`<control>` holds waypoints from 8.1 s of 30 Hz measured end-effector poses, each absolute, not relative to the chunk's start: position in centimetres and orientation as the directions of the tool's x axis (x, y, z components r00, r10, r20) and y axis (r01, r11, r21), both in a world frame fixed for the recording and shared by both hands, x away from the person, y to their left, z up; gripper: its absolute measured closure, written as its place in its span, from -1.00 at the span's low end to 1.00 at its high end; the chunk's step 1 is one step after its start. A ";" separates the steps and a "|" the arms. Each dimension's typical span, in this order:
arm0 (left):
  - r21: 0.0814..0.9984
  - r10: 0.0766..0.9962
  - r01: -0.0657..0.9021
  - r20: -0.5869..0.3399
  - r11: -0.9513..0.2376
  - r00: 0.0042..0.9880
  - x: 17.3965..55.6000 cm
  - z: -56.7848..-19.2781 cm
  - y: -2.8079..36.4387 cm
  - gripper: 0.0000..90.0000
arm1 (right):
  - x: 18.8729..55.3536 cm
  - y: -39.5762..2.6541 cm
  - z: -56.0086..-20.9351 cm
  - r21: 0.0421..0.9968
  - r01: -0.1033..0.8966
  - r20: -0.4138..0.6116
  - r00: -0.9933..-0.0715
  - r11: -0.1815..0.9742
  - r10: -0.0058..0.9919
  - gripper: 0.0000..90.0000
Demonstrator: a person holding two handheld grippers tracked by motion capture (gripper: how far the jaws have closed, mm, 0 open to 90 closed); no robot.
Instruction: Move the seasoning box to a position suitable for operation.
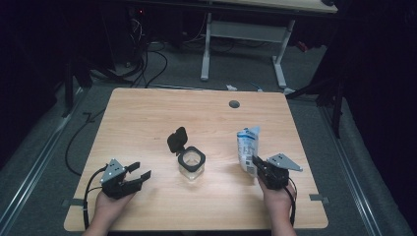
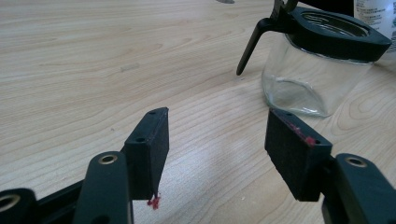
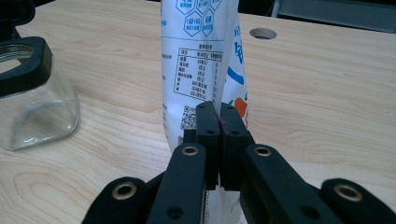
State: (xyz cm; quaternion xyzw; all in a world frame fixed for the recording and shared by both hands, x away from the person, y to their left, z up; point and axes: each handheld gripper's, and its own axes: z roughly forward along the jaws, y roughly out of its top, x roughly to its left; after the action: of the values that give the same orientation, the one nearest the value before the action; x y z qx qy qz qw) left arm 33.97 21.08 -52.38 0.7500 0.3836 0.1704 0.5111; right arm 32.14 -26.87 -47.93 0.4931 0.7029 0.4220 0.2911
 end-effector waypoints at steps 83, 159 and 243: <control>0.906 0.731 0.379 -0.130 -0.187 0.670 33.9 -52.5 20.7 -0.11 | 32.1 -25.7 -42.9 0.638 0.664 -0.008 -0.501 0.391 0.865 0.99; 0.907 0.713 0.371 -0.124 -0.201 0.690 33.7 -52.6 20.3 -0.12 | 33.8 -23.1 -38.8 0.290 0.748 -0.048 -0.612 0.598 0.789 1.00; 0.916 0.393 0.192 -0.042 -0.351 0.919 29.9 -52.2 1.1 -0.32 | 35.4 -14.6 -36.8 0.275 0.663 -0.010 -0.722 0.696 0.692 1.00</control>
State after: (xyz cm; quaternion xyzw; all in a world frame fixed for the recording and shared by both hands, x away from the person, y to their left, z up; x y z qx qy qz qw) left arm 29.91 1.14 -52.21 0.8168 0.1792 0.0928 0.5405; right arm 35.45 -14.58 -36.84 0.3686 0.9192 0.1269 0.0563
